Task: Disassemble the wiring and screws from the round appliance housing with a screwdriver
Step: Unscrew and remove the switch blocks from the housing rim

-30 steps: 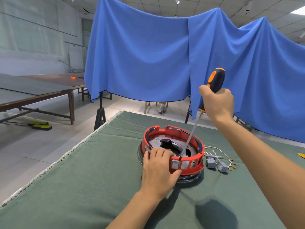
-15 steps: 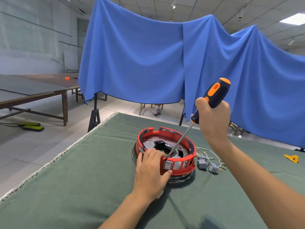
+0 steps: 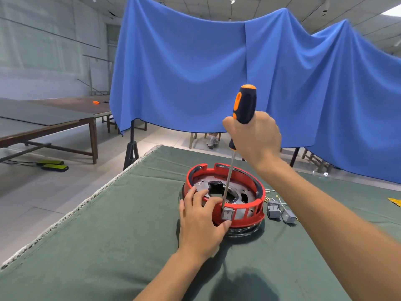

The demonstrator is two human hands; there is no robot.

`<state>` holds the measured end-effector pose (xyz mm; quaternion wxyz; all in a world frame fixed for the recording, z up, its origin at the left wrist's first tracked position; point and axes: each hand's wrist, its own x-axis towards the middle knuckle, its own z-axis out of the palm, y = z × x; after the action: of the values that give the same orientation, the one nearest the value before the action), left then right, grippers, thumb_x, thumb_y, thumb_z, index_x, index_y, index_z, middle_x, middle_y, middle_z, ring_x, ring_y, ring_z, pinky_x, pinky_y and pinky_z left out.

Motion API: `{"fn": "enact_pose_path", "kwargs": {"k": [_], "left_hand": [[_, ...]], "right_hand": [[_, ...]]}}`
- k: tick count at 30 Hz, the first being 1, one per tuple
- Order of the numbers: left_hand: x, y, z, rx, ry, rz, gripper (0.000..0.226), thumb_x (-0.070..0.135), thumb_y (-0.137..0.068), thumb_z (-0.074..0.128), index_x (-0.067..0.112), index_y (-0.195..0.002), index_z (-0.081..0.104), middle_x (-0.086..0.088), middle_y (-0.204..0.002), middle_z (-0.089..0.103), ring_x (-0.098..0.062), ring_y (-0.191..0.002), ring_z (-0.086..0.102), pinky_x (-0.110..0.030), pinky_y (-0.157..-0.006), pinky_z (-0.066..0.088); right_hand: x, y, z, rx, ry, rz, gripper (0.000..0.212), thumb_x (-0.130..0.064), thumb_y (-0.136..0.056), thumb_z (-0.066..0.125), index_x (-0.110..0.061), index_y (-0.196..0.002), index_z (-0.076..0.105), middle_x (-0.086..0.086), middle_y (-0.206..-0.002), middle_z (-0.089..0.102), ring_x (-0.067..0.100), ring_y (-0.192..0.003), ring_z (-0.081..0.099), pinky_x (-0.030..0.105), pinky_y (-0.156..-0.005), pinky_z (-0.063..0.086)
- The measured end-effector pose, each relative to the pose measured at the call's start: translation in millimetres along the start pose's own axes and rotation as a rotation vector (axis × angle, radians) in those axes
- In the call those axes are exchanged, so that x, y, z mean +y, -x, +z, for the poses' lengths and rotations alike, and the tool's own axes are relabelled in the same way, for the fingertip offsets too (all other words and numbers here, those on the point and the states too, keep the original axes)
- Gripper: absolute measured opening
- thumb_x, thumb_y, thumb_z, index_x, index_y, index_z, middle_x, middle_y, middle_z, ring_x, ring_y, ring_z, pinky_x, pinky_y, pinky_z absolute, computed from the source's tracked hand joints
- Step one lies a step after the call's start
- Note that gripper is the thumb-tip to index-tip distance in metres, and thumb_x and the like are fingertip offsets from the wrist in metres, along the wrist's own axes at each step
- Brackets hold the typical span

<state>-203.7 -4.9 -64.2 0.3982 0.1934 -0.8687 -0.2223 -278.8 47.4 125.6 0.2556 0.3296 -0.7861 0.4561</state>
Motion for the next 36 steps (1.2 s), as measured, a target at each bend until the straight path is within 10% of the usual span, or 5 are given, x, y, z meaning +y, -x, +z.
{"fn": "enact_pose_path", "kwargs": {"k": [22,36], "left_hand": [[-0.3,-7.5,4.4,-0.020,0.062,-0.002,0.041,0.052,-0.071,0.073,0.027,-0.101,0.059,0.009,-0.116,0.043,-0.017,-0.131,0.025,-0.050,-0.110,0.026],[6.0,-4.4,-3.2,-0.034,0.059,-0.009,0.040,0.050,-0.078,0.067,0.035,-0.115,0.060,0.011,-0.120,0.047,-0.012,-0.136,0.020,-0.049,-0.110,0.023]], "right_hand": [[6.8,-15.9,53.3,-0.169,0.207,-0.077,0.034,-0.048,-0.073,0.053,-0.018,-0.059,0.046,-0.003,-0.052,0.051,0.018,-0.051,0.046,0.025,-0.046,0.028],[37.9,0.5,-63.2,0.297,-0.213,-0.058,0.031,-0.026,-0.067,0.052,-0.020,-0.048,0.029,-0.012,-0.031,0.035,0.008,-0.037,0.034,0.013,-0.038,0.024]]}}
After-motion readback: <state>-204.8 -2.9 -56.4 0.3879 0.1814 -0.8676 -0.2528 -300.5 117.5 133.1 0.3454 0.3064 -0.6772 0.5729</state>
